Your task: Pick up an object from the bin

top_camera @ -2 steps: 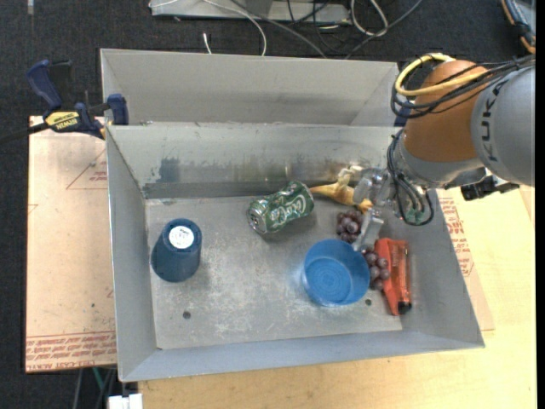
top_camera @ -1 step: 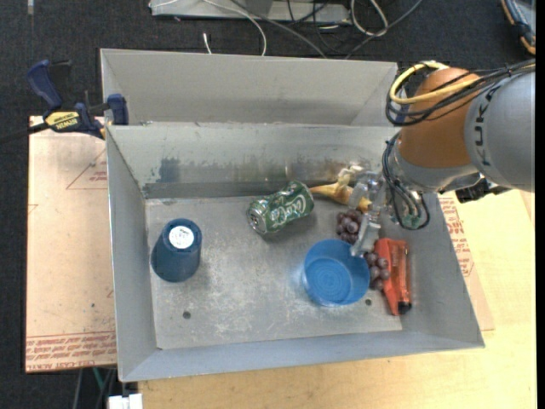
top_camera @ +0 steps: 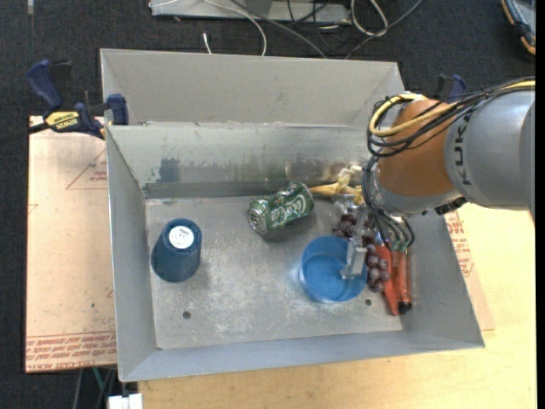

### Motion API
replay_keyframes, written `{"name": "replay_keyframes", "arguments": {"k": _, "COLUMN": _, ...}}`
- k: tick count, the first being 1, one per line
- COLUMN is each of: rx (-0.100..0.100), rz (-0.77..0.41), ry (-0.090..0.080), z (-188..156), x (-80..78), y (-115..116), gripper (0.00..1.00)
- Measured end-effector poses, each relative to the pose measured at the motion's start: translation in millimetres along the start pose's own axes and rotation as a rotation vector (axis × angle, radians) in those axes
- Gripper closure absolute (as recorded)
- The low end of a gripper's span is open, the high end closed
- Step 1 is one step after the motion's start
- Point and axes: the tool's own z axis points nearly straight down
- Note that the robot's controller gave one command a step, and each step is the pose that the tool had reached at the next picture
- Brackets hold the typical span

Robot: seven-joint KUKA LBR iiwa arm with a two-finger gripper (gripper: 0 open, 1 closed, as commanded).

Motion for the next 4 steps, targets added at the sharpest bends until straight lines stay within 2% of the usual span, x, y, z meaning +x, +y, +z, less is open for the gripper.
{"name": "replay_keyframes", "arguments": {"k": 1, "rx": -0.001, "rz": 0.089, "ry": -0.002, "z": -6.3, "x": -17.3, "y": 7.7, "gripper": 1.0}}
{"name": "replay_keyframes", "arguments": {"k": 2, "rx": 0.002, "rz": 0.088, "ry": -0.001, "z": -6.0, "x": -16.9, "y": 6.7, "gripper": 0.0}}
{"name": "replay_keyframes", "arguments": {"k": 3, "rx": 0.002, "rz": 0.088, "ry": -0.001, "z": -6.0, "x": -16.9, "y": 6.8, "gripper": 0.0}}
{"name": "replay_keyframes", "arguments": {"k": 4, "rx": -0.005, "rz": 0.127, "ry": 0.006, "z": 0.4, "x": -25.7, "y": -6.1, "gripper": 0.0}}
